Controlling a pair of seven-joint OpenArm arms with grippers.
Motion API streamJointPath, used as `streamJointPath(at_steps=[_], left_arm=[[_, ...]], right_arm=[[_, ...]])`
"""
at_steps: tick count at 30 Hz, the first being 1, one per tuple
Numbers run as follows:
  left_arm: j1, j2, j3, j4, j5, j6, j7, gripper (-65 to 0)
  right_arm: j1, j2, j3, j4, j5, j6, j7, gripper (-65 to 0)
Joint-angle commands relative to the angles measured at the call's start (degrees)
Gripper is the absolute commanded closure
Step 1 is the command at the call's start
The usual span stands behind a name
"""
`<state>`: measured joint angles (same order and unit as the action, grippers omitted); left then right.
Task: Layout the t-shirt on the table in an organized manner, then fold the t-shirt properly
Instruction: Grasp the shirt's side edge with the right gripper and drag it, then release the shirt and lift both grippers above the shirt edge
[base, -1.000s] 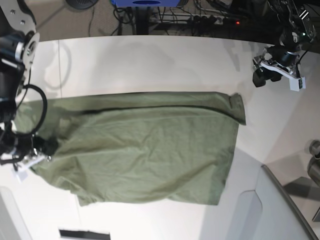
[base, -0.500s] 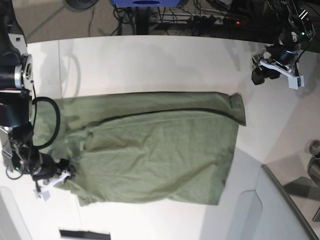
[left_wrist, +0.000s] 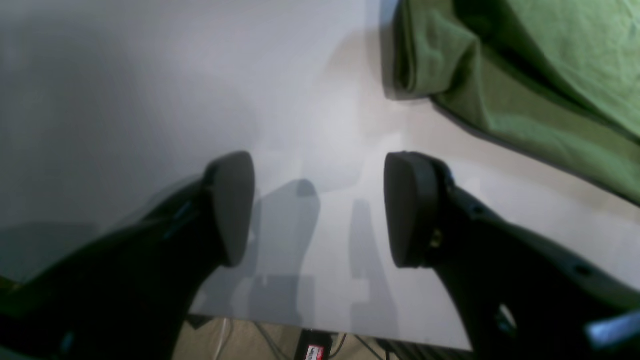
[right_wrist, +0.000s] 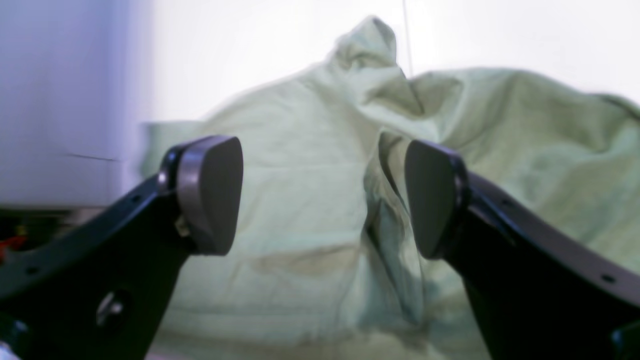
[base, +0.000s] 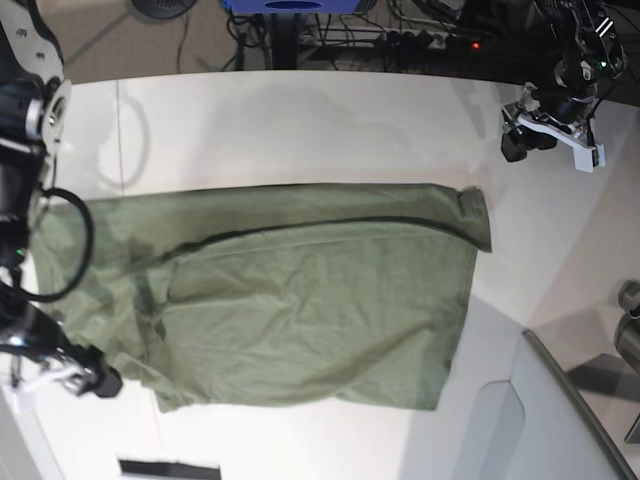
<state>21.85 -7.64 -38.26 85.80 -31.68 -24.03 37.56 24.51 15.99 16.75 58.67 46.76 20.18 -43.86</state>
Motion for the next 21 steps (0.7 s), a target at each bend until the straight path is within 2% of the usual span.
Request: streamJointPath(at_steps=[1,6,9,11,12,13,16,17,18,21], left_arm=[[0.09,-0.58,-0.29,1.1,-0.89,-0.36,-1.03,-38.8],[0.18,-0.58,-0.2,0.84,-0.89,-0.36,-1.03,-38.8],[1.85,-0.58,-0.2,0.75,-0.89,-0.36,-1.03,-38.8],[2.46,-0.67,1.03,0.75,-0.8,-0.36,-1.12,-38.2],[2.99,-1.02,1.91,0.75,-0.8,-0.36,-1.12,-35.7],[3.16,-1.11,2.79,0.84,-0.8,-0.36,-1.47,-31.1],[3.52,-1.11,6.57,0.93,-0.27,-0.36,-6.57,-11.4],[3.16,-1.11,8.41,0.84,1.66,-0.28,-8.33,-4.1],[3.08,-1.02,9.73,0.84,4.12,-0.19,-9.47,0.0],[1.32,0.39,14.3,0.84,11.77,-0.19,-11.85,0.0]], right_arm=[[0.32,1.37,2.19,3.0,1.9,0.78,-2.43,-44.1],[-9.79,0.76,11.33,8.8,7.79,0.69,-18.78,-30.2],[-17.96,-1.44,10.72,17.41,8.05,1.22,-22.03,-21.5],[-23.59,-1.7,7.64,24.89,8.05,1.22,-20.63,-16.4],[-26.14,-1.53,5.36,28.75,8.05,1.31,-19.13,-13.2],[-28.78,-1.44,3.16,31.65,8.05,1.31,-17.29,-9.8],[-33.79,0.41,-2.2,36.93,7.96,1.22,-11.75,0.0],[-34.84,1.02,-4.58,37.63,7.96,0.78,-9.99,0.0],[-35.46,1.73,-6.42,38.16,7.96,0.78,-8.76,-0.2],[-35.99,4.01,-12.58,38.16,6.82,0.52,-7.09,0.0]])
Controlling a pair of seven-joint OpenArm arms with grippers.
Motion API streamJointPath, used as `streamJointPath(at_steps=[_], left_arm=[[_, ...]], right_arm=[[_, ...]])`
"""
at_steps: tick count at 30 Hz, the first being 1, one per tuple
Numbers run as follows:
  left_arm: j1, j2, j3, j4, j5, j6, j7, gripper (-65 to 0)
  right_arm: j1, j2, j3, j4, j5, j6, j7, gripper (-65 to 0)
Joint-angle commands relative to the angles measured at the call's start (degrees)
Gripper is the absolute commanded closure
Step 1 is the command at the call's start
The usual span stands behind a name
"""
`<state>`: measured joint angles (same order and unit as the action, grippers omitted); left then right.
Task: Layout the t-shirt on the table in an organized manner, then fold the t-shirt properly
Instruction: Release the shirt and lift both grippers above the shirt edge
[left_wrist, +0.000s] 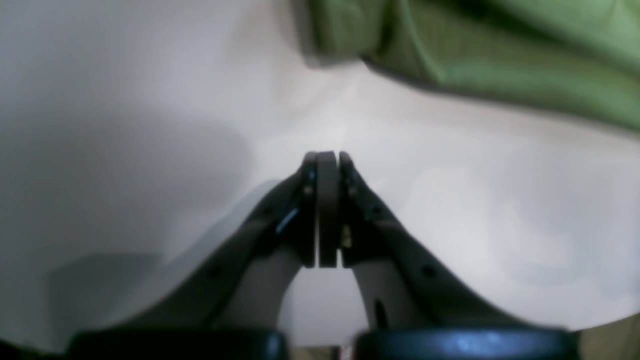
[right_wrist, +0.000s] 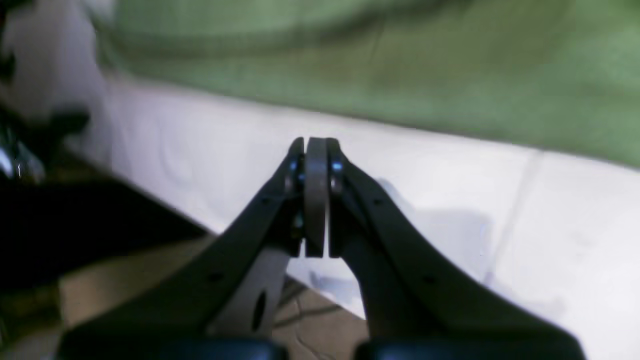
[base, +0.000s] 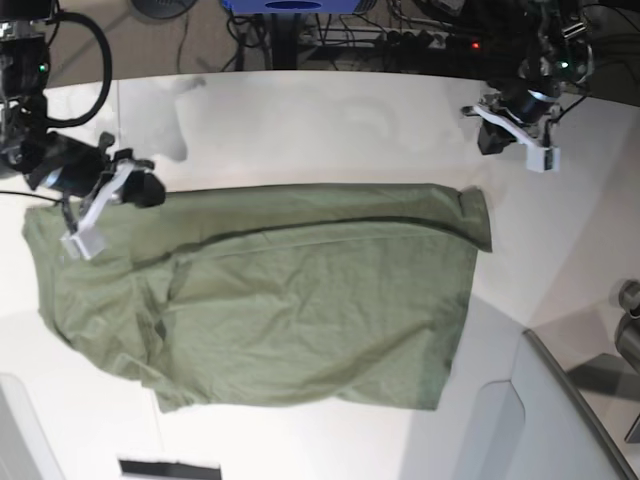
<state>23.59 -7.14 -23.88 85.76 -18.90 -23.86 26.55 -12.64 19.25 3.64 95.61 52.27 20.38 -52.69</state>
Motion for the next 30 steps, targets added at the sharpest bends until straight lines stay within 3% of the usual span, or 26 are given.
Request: streamJointPath(at_steps=[1,7,12,25,30], left_arm=[[-1.13,0.59,0.8,0.79,0.83,-0.36,-0.83,0.0],[-4.03,2.17,1.33,0.53,6.72,-0.36,-1.01,0.0],[-4.3,1.82,0.98,1.58,8.21,-0.36,-1.09,0.0],[-9.66,1.64,-0.69,1.23,8.39,-0.28,-0.92,0.0],[-11.07,1.91,-2.1,-0.35,7.95,5.44,-1.01,0.0]], right_arm=[[1.26,1.19,-1.57,1.31,-0.53,-0.47,1.92,0.0],[0.91,-0.56,-8.17,1.31,-15.74,-10.58,2.09,0.0],[-0.23,-1.35,-10.1,2.36,-22.07,-10.67,2.18,0.0],[0.03,-2.67,-10.45,2.36,-22.51,-11.02,2.18,0.0],[-0.15,-2.5,-10.45,2.28,-22.51,-11.02,2.18,0.0]])
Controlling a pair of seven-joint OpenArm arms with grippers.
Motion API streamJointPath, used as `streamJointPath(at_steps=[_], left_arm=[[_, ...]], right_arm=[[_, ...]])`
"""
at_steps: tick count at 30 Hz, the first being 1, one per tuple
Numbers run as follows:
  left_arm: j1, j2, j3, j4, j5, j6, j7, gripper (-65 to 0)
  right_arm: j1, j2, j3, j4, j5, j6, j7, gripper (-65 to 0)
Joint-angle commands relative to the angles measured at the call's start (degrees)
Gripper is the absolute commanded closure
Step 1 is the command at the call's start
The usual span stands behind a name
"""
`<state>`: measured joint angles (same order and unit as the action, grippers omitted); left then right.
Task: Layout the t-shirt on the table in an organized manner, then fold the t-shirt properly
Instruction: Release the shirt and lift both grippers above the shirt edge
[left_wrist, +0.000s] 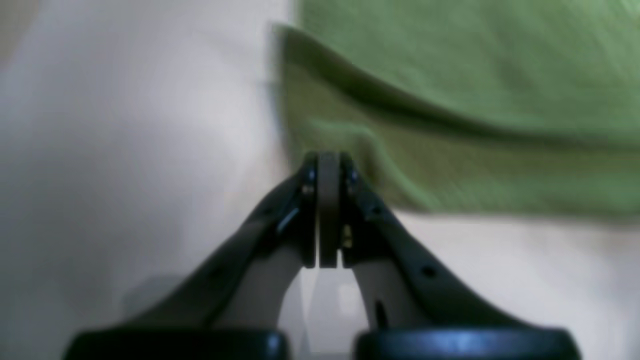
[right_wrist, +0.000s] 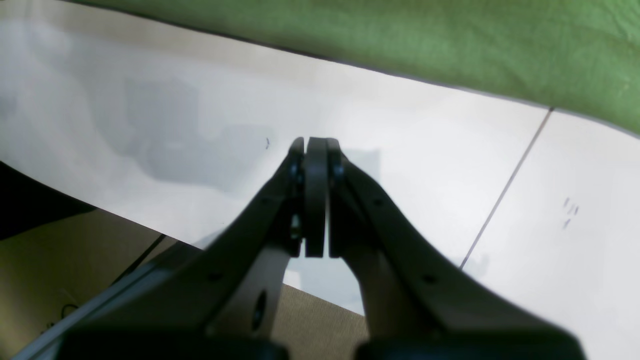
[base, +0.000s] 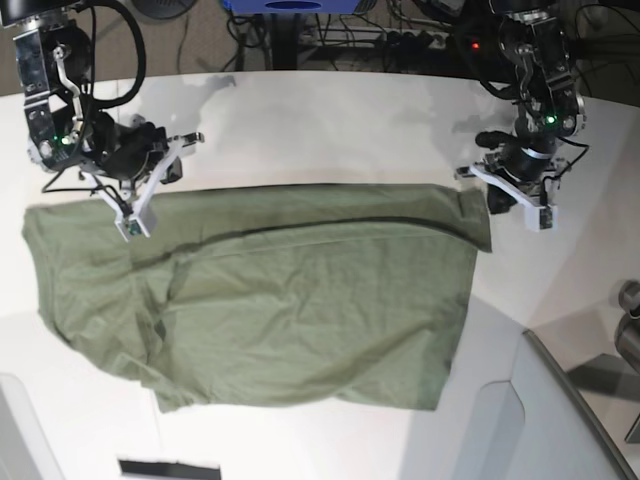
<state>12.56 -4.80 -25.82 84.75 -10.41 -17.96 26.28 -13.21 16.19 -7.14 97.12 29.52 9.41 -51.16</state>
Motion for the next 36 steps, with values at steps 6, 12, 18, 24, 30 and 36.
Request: streamJointPath(at_steps=[6,12,18,24,30,36], left_arm=[[-2.23,-0.43,-0.07,-3.65,-0.53,0.15,-0.83,0.0],[-3.11,-0.17,0.02,-3.83,-0.62,0.07,-0.83,0.0],[-4.95,-0.08,0.11,-6.11,-0.62,0.07,-0.83,0.0],[-6.01,-0.08,0.11,-9.45,-0.62,0.07,-0.83,0.0],[-6.01,-0.7,0.11,-12.53,-0.09,0.07,-0.92,0.0],[-6.01,-2.81,0.11,-12.71,0.0,0.07,-0.92,0.0]], right_arm=[[0.42,0.56,0.32,0.77,0.24,0.13,0.65,0.0],[0.42,0.56,0.32,0.77,0.24,0.13,0.65,0.0],[1.12,0.56,0.15,-2.57,0.24,0.22,0.65,0.0],[1.56,0.56,0.06,-3.98,0.24,0.3,0.65,0.0],[2.0,0.56,0.24,-3.98,0.24,0.3,0.65,0.0],[2.36,0.56,0.06,-3.98,0.24,0.3,0.65,0.0]])
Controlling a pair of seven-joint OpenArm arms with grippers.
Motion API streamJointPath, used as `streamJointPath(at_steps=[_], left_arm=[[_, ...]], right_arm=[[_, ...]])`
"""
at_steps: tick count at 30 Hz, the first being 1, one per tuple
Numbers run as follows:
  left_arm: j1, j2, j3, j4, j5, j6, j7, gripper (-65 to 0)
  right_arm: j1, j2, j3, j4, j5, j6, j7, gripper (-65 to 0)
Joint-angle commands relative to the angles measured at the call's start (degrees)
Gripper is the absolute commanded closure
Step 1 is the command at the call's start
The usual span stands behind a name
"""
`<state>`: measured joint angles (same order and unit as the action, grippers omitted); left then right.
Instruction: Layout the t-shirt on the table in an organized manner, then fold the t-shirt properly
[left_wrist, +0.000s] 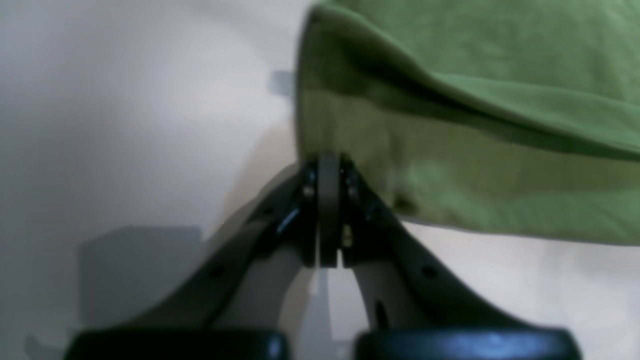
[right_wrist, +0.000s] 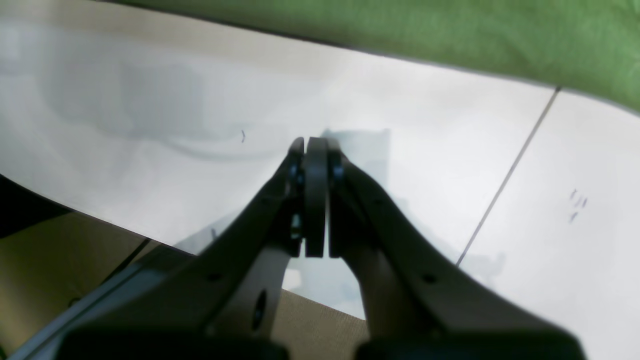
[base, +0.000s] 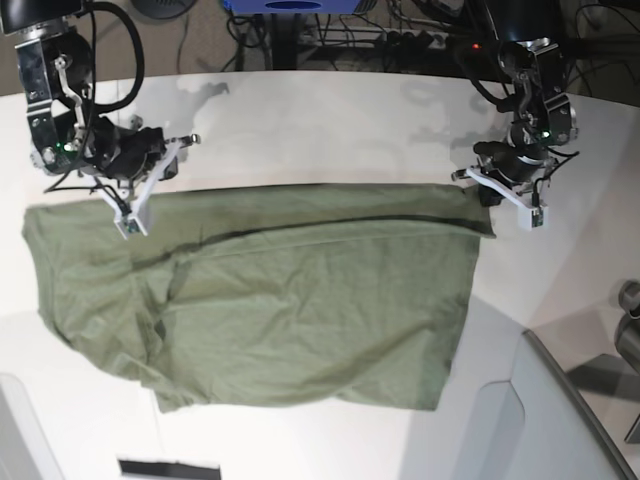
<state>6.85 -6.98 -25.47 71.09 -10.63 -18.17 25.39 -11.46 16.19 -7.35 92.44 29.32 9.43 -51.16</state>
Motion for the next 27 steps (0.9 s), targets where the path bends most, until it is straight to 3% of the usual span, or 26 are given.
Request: streamJointPath(at_steps=[1,6,14,20,27], left_arm=[[-0.3,-1.24,0.02,1.04,0.22,0.28,0.06,0.0],[-0.3,-4.58,6.0,1.04,0.22,0.46,0.06,0.0],[-1.97,-6.86,7.32,6.23,0.22,0.46,0.77,0.0],[-1.01,-6.6,6.79,17.75,-0.31,0.46,10.61,0.0],[-1.01,-4.23,7.41,17.57,0.13,0.46,11.05,0.0]], right_arm=[[0.61,0.56,0.28,0.7,0.44,0.28,0.65,0.0],[0.61,0.56,0.19,0.61,0.44,0.28,0.65,0.0],[0.34,0.56,0.45,0.61,0.44,0.28,0.65,0.0],[0.34,0.56,0.45,0.61,0.44,0.28,0.65,0.0],[0.61,0.47,0.45,0.61,0.44,0.28,0.65,0.0]])
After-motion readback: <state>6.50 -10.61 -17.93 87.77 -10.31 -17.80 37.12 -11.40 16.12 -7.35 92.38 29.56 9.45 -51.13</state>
